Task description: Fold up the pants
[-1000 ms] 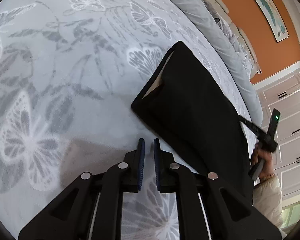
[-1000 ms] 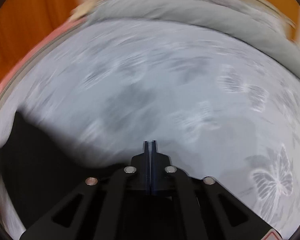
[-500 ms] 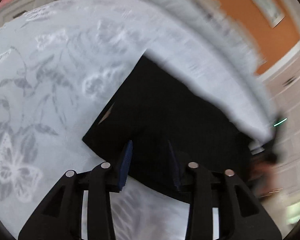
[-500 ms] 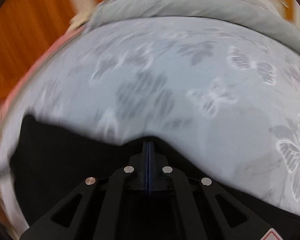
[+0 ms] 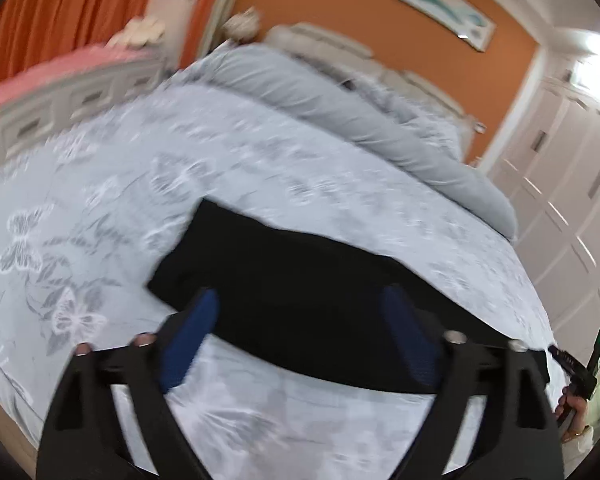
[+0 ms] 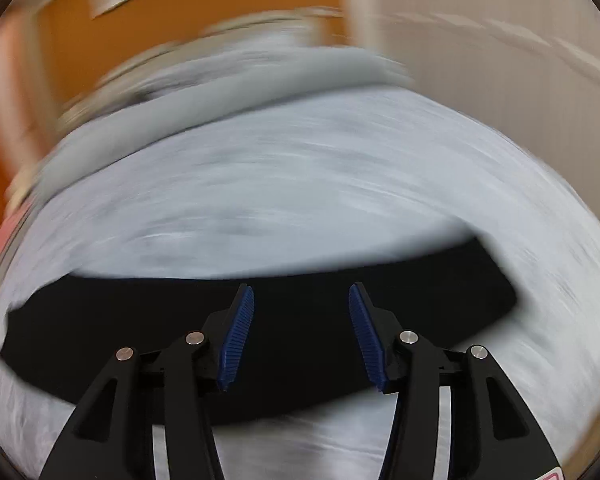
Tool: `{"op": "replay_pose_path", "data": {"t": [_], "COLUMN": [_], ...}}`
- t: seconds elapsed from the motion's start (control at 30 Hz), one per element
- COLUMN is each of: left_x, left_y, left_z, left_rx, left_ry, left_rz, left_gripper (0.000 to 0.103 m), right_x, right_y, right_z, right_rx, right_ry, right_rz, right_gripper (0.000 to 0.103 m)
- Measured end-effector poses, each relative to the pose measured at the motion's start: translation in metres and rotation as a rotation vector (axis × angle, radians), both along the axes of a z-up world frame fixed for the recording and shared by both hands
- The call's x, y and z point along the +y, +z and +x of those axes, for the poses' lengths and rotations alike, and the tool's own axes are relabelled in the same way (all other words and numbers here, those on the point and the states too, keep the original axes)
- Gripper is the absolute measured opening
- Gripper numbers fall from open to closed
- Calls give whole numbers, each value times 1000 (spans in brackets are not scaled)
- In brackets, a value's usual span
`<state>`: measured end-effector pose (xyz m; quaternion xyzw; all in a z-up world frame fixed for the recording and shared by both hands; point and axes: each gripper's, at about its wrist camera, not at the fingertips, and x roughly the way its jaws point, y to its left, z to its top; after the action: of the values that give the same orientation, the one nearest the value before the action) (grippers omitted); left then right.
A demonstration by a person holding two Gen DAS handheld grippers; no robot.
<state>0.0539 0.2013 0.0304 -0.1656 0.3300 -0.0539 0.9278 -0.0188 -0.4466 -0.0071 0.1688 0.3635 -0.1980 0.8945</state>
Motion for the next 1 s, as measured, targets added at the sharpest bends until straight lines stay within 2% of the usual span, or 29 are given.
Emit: {"op": "replay_pose_path", "data": {"t": [0.13,0.2,0.3,0.4,0.43,0.47,0.5,0.57,0.6,0.63,0.67,0.7,0.73,0.77,0.83,0.9,0.97,1.0], "left_x": [-84,-124,-179,-227,-237,-247,-254,-261,-260,-260,-254,-251,-245,-241,-231,-226,-224,-223], "left_y": [3,-5,-23,-42,-48,-55,-63,-73,-80,-83,-88,-91,-93,-94,-92,-89,-86,-84], "left_z": [-10,-5,4,10,11,12,15,18,19,21,28,31,36,38,41,39,37,36], "left_rx": [-6,29,81,83,76,66,64,61,50,55,74,92,115,124,135,124,109,105], "left_ry": [-117,-159,-204,-225,-224,-229,-242,-231,-216,-205,-200,-196,-180,-172,-146,-131,-123,-123], "left_rz": [24,33,30,95,130,167,200,280,333,356,363,350,319,295,251,237,237,240], "left_gripper": [93,93,93,93,93,93,93,93,93,93,93,93,93,93,93,93,93,93], "right_x": [-86,-112,-143,-155,-155,-152,-150,-153,-158,-166,-168,-166,-165,-162,-159,-158,-158,-155], "right_y": [-27,-37,-45,-56,-65,-74,-74,-66,-71,-83,-84,-77,-70,-62,-54,-61,-83,-86], "right_z": [-53,-62,-58,-28,-15,-3,0,-7,-9,-9,-11,-13,-16,-23,-39,-44,-34,-31], "right_rx": [72,54,-8,13,58,119,143,71,63,89,75,72,63,39,-32,-40,43,38], "right_ry": [-133,-136,-131,-76,-48,-15,-7,-21,-33,-34,-28,-29,-43,-75,-110,-140,-154,-171], "right_rz": [25,77,127,123,103,58,29,27,49,92,107,99,88,77,113,181,254,227], "right_gripper": [49,49,50,66,51,23,15,14,14,15,15,22,34,39,67,74,75,75]}}
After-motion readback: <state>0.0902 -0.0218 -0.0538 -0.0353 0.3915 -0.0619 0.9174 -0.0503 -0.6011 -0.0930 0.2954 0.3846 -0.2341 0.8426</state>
